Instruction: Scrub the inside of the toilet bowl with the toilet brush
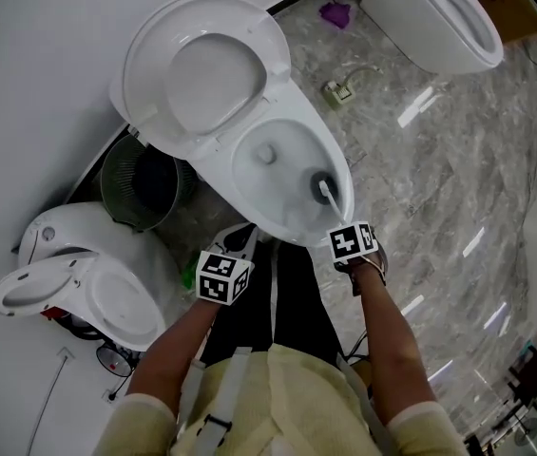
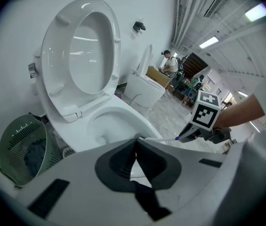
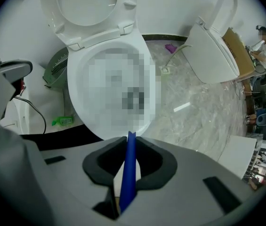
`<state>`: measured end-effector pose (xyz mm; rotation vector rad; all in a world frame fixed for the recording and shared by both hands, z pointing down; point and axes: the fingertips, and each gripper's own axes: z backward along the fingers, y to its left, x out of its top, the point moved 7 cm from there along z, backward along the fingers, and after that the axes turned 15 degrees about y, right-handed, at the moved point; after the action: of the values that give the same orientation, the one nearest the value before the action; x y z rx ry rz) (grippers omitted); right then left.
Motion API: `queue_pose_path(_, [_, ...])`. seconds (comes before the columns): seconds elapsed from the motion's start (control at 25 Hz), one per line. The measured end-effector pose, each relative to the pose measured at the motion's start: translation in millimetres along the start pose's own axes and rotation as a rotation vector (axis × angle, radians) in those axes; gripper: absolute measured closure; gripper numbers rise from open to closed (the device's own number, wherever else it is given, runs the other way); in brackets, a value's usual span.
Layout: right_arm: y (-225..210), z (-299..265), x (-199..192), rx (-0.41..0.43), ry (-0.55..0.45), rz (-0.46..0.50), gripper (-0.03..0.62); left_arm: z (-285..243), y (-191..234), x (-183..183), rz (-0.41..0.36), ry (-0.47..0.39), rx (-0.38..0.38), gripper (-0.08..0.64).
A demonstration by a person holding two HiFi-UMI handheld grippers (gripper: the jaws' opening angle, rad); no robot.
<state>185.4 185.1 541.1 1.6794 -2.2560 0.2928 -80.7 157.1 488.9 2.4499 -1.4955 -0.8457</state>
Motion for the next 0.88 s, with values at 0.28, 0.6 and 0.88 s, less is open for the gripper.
queue_pose_path(0.28, [5.6,-1.8,-17.0,0.003,0.056,0.019,0.52,7.0,-3.4,-5.5,-0.011,-0.003,-0.009,0.548])
queue_pose_path(0.6, [21.5,-10.7,-27.9,0.048,0.123,0.046,0.52,13.9,2.4,-16.4,0.021,-0.002,0.0,0.548])
queue_pose_path(0.88, [46.1,-16.4,-22.1,0.122,0.152,0.095,0.52,15.7,10.6,-21.1,0.059,-0.01,0.016,0.548])
